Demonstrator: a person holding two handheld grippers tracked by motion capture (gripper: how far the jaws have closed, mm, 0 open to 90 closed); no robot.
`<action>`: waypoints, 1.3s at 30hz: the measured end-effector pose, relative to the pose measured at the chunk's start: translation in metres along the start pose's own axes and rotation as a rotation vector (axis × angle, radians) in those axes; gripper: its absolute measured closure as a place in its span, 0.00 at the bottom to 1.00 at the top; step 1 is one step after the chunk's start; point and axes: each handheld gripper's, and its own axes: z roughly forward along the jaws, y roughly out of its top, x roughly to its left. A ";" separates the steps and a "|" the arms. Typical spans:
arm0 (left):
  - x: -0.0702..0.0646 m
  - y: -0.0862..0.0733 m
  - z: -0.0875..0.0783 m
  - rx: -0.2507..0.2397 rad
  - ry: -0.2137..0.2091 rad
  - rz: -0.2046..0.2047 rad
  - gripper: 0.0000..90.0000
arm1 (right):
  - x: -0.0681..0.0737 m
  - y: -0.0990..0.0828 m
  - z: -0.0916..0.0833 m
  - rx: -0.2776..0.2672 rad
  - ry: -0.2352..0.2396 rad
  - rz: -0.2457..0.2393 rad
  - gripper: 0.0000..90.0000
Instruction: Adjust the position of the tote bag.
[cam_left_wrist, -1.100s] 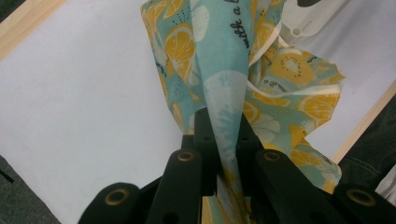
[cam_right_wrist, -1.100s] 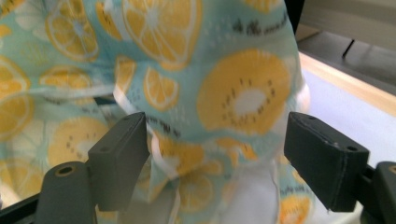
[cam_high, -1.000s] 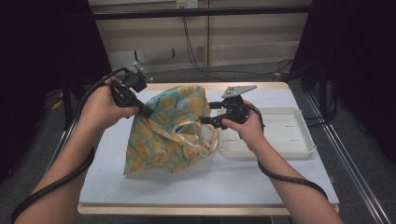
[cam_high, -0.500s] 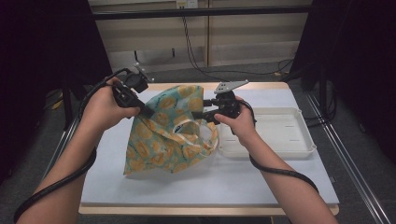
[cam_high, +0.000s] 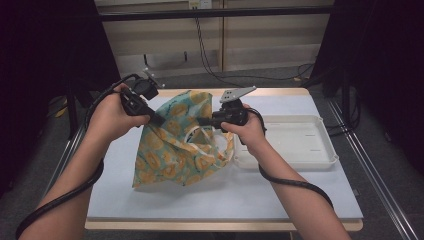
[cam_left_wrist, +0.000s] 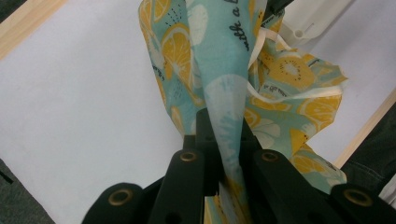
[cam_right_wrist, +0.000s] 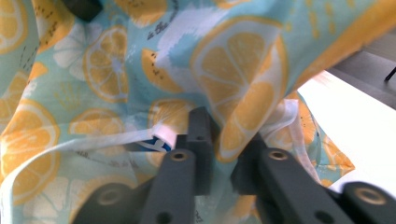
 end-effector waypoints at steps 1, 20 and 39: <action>0.000 0.001 0.000 0.003 0.006 0.003 0.96 | 0.000 0.000 -0.001 0.008 -0.004 -0.007 0.93; -0.012 0.032 0.017 -0.038 0.055 0.108 1.00 | 0.011 -0.015 -0.040 -0.007 -0.119 0.010 1.00; -0.014 0.036 0.012 -0.040 0.057 0.132 0.93 | 0.012 -0.007 -0.079 0.002 -0.158 0.074 0.99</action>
